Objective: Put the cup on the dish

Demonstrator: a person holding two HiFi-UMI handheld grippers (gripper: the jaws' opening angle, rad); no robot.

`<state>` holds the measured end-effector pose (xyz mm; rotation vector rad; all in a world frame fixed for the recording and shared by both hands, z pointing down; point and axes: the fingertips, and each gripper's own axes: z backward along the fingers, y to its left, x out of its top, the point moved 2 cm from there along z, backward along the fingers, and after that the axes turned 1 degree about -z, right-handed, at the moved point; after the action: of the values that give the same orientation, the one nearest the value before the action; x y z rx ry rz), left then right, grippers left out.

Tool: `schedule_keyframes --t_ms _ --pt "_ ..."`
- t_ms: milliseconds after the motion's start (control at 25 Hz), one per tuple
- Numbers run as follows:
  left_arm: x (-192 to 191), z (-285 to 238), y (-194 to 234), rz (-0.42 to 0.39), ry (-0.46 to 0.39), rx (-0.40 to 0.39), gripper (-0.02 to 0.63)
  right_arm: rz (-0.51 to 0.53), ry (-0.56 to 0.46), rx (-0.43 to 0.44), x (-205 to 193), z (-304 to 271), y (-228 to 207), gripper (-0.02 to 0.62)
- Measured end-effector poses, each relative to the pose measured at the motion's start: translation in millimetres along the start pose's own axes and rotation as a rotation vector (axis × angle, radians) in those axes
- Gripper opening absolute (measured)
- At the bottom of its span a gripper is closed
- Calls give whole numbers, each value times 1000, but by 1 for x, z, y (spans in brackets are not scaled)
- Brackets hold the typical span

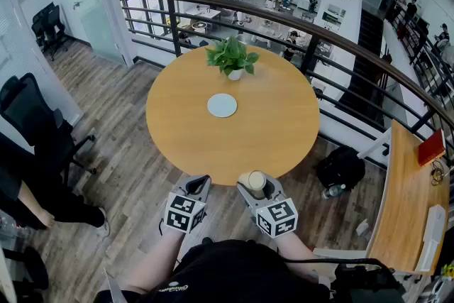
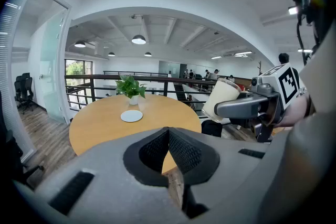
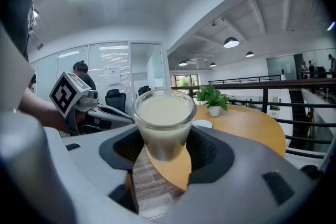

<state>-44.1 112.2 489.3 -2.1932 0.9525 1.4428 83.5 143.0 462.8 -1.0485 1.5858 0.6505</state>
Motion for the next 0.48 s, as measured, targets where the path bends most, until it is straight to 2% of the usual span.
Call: schedule_keyframes --t_ms 480 --pt "-5 2 5 10 -5 -5 0 -11 3 5 -3 -5 6 252"
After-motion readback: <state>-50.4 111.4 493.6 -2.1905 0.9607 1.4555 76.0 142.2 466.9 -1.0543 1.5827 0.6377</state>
